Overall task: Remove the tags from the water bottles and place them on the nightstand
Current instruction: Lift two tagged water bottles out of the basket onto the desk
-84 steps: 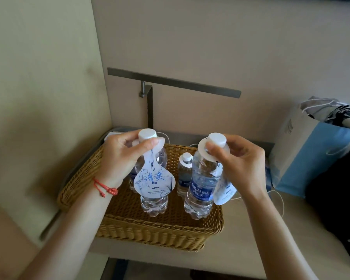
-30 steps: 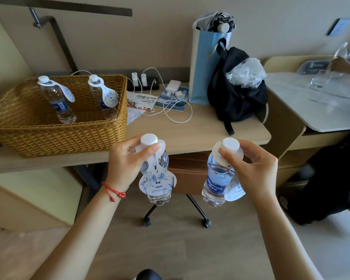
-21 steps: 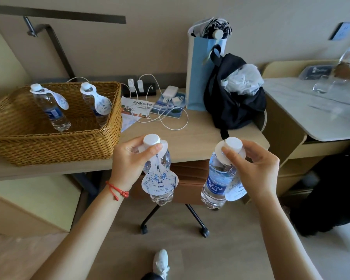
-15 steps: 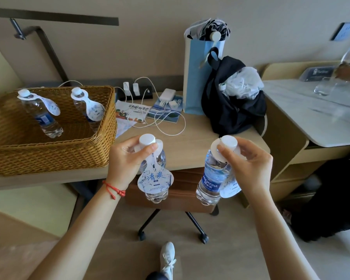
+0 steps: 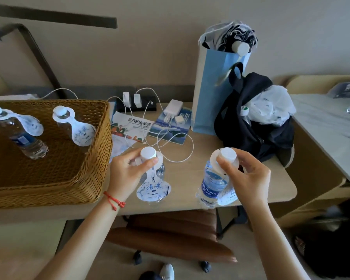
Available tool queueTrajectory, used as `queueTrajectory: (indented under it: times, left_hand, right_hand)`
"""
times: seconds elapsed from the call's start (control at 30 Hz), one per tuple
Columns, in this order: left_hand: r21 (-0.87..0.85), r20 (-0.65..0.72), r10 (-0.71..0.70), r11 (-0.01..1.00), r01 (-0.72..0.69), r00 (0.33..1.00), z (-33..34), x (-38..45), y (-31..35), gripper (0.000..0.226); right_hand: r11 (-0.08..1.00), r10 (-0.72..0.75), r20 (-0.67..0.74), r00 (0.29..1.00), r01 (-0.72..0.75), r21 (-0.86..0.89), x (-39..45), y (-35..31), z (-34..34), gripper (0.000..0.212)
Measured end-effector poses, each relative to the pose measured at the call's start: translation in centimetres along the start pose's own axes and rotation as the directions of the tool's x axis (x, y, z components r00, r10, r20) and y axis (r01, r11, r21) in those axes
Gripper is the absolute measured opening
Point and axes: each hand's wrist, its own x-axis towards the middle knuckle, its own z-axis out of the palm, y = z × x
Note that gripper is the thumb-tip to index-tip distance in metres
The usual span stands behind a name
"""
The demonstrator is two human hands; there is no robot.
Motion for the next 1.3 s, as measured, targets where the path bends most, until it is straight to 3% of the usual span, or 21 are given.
queueTrajectory:
  times: [0.6, 1.3]
  left_hand:
    - [0.073, -0.166, -0.212, 0.971, 0.227, 0.963, 4.3, 6.1, -6.8, 0.026]
    - [0.015, -0.217, -0.201, 0.978, 0.209, 0.955, 5.9, 8.1, -8.2, 0.023]
  right_hand:
    - [0.999, 0.042, 0.132, 0.99, -0.046, 0.024, 9.4, 7.6, 5.7, 0.022]
    - [1.0, 0.025, 0.152, 0.988, -0.025, -0.001, 12.6, 9.4, 7.1, 0.025]
